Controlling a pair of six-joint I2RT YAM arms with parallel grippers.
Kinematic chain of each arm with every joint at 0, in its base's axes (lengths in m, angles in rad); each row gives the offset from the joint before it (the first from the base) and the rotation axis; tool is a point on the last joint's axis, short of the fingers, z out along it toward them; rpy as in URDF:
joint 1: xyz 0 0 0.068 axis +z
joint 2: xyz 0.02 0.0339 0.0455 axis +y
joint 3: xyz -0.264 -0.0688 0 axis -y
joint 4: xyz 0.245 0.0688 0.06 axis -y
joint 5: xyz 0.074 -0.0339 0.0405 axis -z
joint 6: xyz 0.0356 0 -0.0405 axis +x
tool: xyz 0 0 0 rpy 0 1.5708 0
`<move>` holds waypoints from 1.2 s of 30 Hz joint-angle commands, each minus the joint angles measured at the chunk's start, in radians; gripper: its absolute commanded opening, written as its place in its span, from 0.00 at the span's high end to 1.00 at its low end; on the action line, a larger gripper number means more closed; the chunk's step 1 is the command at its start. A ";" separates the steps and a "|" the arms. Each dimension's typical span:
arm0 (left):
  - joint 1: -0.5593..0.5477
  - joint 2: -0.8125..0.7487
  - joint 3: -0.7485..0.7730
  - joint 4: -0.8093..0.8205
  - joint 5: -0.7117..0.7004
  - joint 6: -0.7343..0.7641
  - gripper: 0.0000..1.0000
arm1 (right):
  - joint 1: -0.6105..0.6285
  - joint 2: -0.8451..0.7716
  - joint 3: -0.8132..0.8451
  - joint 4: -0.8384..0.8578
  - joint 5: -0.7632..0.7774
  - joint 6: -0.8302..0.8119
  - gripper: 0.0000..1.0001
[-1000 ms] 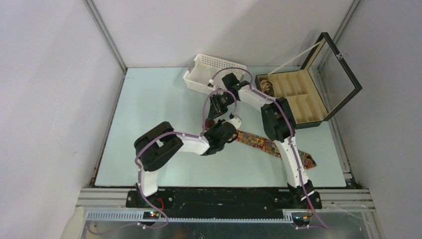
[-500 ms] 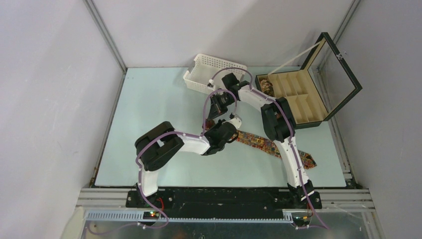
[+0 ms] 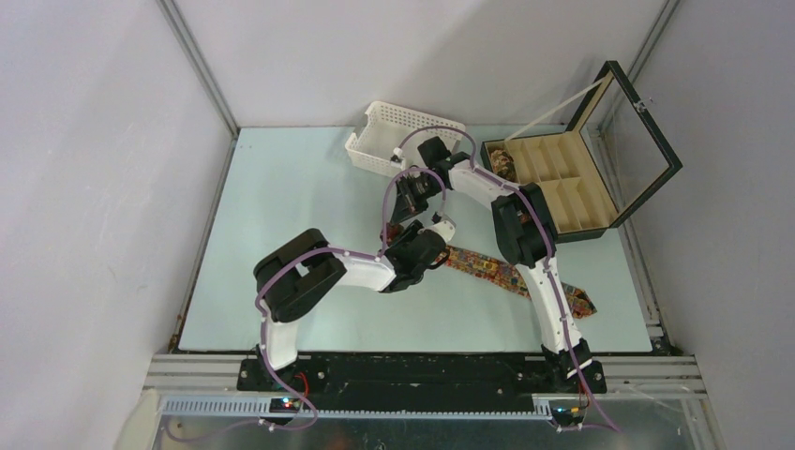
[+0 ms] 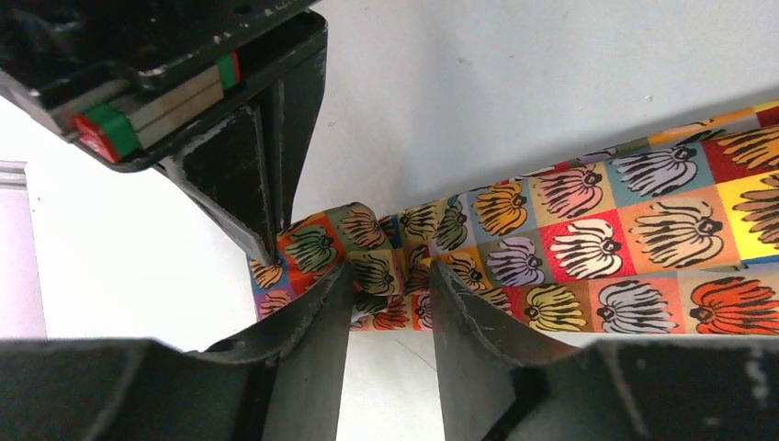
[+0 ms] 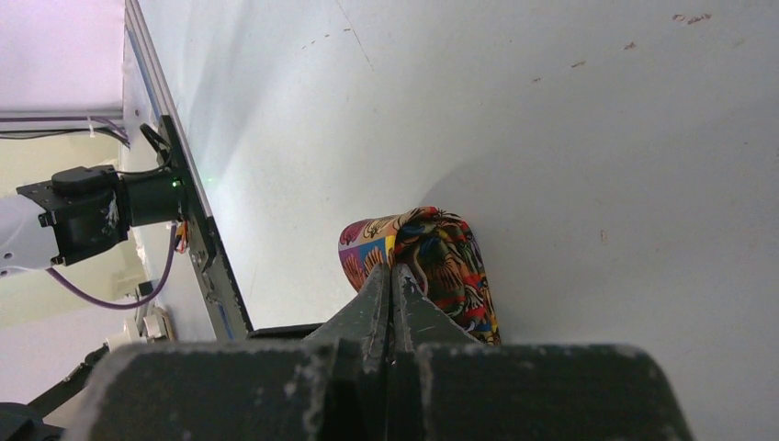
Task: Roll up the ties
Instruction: Roll the tie at the center of the board.
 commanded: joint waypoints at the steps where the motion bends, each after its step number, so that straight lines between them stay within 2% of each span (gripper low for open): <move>1: -0.003 -0.057 -0.008 0.018 -0.016 -0.034 0.56 | -0.003 -0.015 0.021 0.016 -0.017 0.009 1.00; 11: -0.003 -0.224 -0.094 0.014 0.011 -0.094 0.58 | -0.006 -0.017 0.019 0.026 -0.009 0.016 1.00; 18: 0.013 -0.399 -0.179 0.028 0.076 -0.208 0.58 | -0.009 -0.026 0.007 0.034 -0.001 0.016 1.00; 20: 0.049 -0.454 -0.208 0.034 0.141 -0.301 0.58 | -0.009 -0.026 0.006 0.037 0.000 0.018 1.00; 22: 0.142 -0.509 -0.246 0.054 0.278 -0.385 0.58 | -0.009 -0.027 0.005 0.040 0.001 0.021 1.00; 24: 0.194 -0.553 -0.290 0.089 0.381 -0.481 0.58 | -0.009 -0.030 0.003 0.042 0.002 0.022 1.00; 26: 0.292 -0.579 -0.325 0.121 0.458 -0.559 0.57 | -0.008 -0.033 0.003 0.045 0.003 0.026 1.00; 32: 0.448 -0.539 -0.368 0.195 0.690 -0.738 0.59 | -0.007 -0.037 0.001 0.039 0.012 0.022 1.00; 36: 0.495 -0.485 -0.382 0.289 0.814 -0.807 0.58 | -0.007 -0.043 -0.008 0.037 0.020 0.016 1.00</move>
